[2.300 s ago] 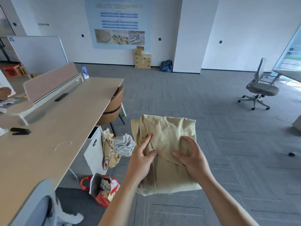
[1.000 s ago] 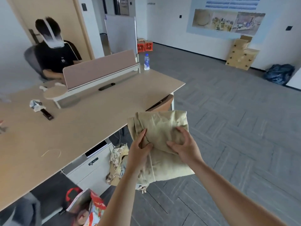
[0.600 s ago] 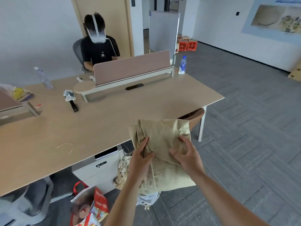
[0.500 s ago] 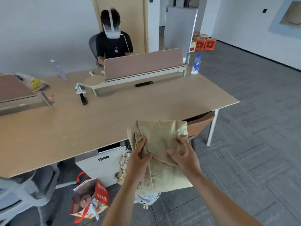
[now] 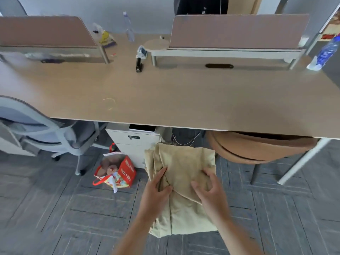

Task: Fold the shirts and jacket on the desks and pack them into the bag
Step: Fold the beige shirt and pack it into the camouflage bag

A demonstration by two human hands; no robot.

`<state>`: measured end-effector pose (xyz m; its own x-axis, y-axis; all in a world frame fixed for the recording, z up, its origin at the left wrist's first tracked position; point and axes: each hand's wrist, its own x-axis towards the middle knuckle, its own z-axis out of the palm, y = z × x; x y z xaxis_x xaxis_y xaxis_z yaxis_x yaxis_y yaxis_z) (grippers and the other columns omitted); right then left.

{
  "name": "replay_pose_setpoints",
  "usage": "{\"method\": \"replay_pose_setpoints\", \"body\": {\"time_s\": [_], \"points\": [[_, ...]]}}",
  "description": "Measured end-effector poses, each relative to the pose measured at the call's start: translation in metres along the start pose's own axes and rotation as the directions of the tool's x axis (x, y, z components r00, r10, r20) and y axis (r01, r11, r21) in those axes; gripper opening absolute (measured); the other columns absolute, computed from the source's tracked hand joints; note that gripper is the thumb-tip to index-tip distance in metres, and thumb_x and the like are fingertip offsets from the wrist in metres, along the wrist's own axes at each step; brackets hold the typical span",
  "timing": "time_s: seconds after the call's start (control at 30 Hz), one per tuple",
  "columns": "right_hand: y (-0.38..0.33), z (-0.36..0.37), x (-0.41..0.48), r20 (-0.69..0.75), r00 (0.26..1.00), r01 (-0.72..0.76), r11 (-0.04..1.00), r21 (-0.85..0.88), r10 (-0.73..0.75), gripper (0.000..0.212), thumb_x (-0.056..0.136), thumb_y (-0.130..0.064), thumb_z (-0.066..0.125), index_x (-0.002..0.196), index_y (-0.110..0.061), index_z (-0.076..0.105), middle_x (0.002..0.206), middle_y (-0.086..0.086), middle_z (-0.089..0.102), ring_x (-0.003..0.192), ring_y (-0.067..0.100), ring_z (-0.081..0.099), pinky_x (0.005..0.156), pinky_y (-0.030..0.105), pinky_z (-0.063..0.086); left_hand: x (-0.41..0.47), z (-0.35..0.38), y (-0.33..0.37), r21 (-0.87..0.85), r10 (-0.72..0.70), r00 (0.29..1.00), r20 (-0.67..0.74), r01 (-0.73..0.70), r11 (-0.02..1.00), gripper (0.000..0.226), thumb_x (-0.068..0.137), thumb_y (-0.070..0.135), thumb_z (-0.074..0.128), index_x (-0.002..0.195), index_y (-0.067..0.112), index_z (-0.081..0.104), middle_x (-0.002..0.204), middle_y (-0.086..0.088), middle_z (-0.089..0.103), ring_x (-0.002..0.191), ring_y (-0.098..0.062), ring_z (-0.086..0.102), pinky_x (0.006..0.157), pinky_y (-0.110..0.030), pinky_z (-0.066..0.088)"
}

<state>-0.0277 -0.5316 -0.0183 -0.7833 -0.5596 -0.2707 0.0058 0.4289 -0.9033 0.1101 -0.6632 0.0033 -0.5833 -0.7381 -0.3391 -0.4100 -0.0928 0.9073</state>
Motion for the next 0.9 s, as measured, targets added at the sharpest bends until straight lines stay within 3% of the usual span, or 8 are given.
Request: {"method": "replay_pose_setpoints", "body": {"time_s": [0.1,0.23,0.37,0.43,0.5,0.57,0.77,0.9], "points": [[0.052,0.025,0.03,0.03,0.999,-0.01,1.0,-0.019,0.01,0.049,0.084,-0.039,0.077,0.128,-0.039,0.054,0.118,-0.024,0.058,0.109,-0.002,0.058,0.094,0.029,0.051,0.028,0.015,-0.057,-0.044,-0.065,0.998,-0.027,0.063,0.997,0.065,0.089,0.003,0.066,0.133,0.046,0.049,0.13,0.03,0.047,0.111,0.024,0.044,0.089,-0.001,0.037],[0.129,0.067,0.075,0.055,0.998,0.001,0.997,-0.082,0.003,0.051,0.083,-0.048,0.074,0.129,-0.044,0.052,0.124,-0.024,0.053,0.11,-0.002,0.052,0.092,0.027,0.044,0.072,0.033,-0.136,-0.039,-0.084,0.992,-0.094,0.081,0.996,0.063,0.089,0.008,0.067,0.136,0.045,0.051,0.128,0.029,0.046,0.119,0.006,0.045,0.088,-0.008,0.035],[0.204,0.103,0.111,0.086,0.996,0.009,0.996,-0.091,-0.001,0.047,0.083,-0.049,0.073,0.125,-0.049,0.051,0.121,-0.028,0.051,0.112,0.001,0.052,0.093,0.029,0.045,0.11,0.048,-0.217,-0.09,-0.089,0.992,-0.095,0.08,0.993,0.063,0.089,0.005,0.066,0.136,0.045,0.051,0.13,0.029,0.045,0.112,0.014,0.046,0.079,0.002,0.037],[0.235,0.118,0.126,0.078,0.997,0.028,0.994,-0.106,-0.02,0.046,0.084,-0.047,0.073,0.126,-0.047,0.052,0.123,-0.027,0.053,0.113,0.001,0.052,0.095,0.031,0.046,0.125,0.054,-0.253,-0.12,-0.091,0.99,-0.107,0.078,0.99,0.064,0.088,0.003,0.066,0.133,0.047,0.052,0.133,0.028,0.046,0.112,0.019,0.045,0.089,0.001,0.037],[0.262,0.133,0.14,0.072,0.997,0.031,0.993,-0.11,-0.023,0.049,0.085,-0.046,0.072,0.131,-0.04,0.054,0.127,-0.023,0.054,0.116,0.001,0.051,0.098,0.031,0.046,0.142,0.061,-0.282,-0.123,-0.107,0.988,-0.107,0.094,0.988,0.063,0.089,0.007,0.067,0.132,0.051,0.052,0.135,0.027,0.046,0.122,0.01,0.046,0.104,-0.013,0.037],[0.284,0.144,0.153,0.061,0.998,0.026,0.994,-0.103,-0.02,0.051,0.085,-0.045,0.072,0.132,-0.038,0.055,0.13,-0.022,0.055,0.118,0.002,0.052,0.1,0.031,0.046,0.156,0.067,-0.303,-0.113,-0.119,0.987,-0.11,0.107,0.988,0.062,0.09,0.011,0.066,0.136,0.049,0.05,0.134,0.028,0.045,0.125,0.006,0.043,0.105,-0.019,0.036],[0.297,0.174,0.198,0.054,0.994,0.099,0.992,-0.072,-0.095,0.05,0.086,-0.044,0.071,0.133,-0.041,0.054,0.131,-0.025,0.052,0.121,0.0,0.048,0.098,0.028,0.043,0.201,0.065,-0.325,-0.094,-0.037,0.984,-0.177,0.021,0.995,0.063,0.09,0.011,0.067,0.14,0.045,0.05,0.136,0.025,0.044,0.124,0.005,0.042,0.099,-0.016,0.035],[0.296,0.191,0.218,0.055,0.976,0.215,0.97,-0.113,-0.21,0.047,0.089,-0.045,0.07,0.133,-0.039,0.054,0.126,-0.023,0.052,0.113,-0.003,0.048,0.084,0.016,0.038,0.22,0.055,-0.333,-0.095,0.039,0.974,-0.224,-0.061,0.994,0.062,0.092,0.008,0.066,0.142,0.039,0.049,0.134,0.023,0.044,0.125,0.005,0.039,0.083,0.001,0.037]]}}
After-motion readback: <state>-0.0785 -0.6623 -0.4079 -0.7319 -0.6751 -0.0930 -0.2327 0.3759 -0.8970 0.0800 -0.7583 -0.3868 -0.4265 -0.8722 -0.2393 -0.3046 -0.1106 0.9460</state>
